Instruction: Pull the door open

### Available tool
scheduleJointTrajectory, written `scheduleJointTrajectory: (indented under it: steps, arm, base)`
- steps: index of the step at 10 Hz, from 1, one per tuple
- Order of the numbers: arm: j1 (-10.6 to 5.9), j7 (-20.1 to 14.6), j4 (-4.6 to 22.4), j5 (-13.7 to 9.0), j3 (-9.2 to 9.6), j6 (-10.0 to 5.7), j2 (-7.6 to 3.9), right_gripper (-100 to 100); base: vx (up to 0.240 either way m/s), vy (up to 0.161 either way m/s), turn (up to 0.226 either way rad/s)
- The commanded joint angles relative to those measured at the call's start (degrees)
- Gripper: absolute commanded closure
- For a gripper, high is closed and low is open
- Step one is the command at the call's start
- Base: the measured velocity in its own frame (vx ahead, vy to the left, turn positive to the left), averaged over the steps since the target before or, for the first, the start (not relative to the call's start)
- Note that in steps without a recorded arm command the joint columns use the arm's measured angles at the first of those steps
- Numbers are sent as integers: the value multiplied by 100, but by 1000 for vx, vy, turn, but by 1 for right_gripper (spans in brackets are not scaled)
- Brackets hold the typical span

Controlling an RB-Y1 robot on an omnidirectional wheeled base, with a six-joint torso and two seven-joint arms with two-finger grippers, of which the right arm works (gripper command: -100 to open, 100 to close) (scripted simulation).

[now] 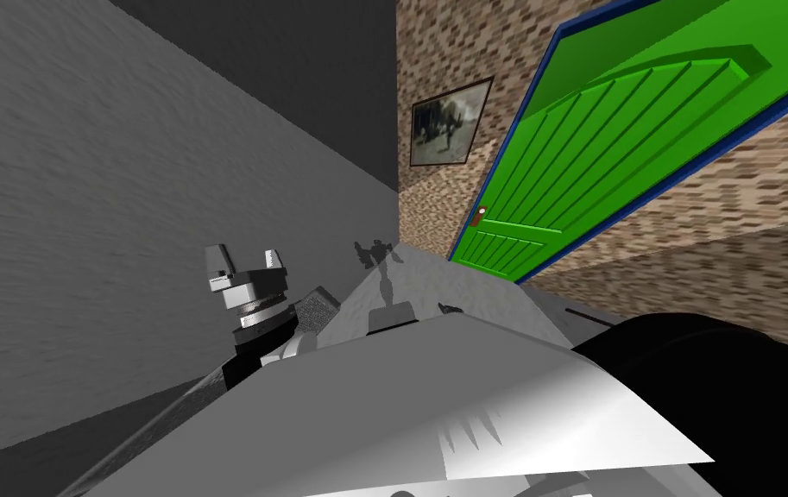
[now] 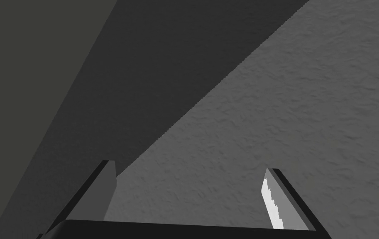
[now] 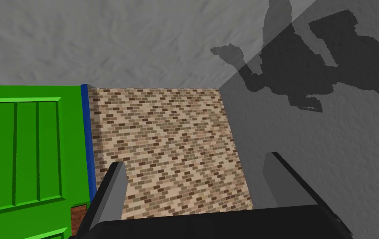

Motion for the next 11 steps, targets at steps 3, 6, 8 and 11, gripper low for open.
scheduleJointTrajectory:
  steps: [3,6,8,11]
  arm:
    - [-19,387,365,107,76,304,-107,-100]
    - [-14,640,616,167,127,490,-207,-100]
    - [-10,842,818,215,167,638,-287,-100]
    - [-4,1145,1120,287,227,861,-407,-100]
  base:
    - [17,-74,215]
    - [10,-74,184]
    - [18,-81,213]
    - [11,-94,226]
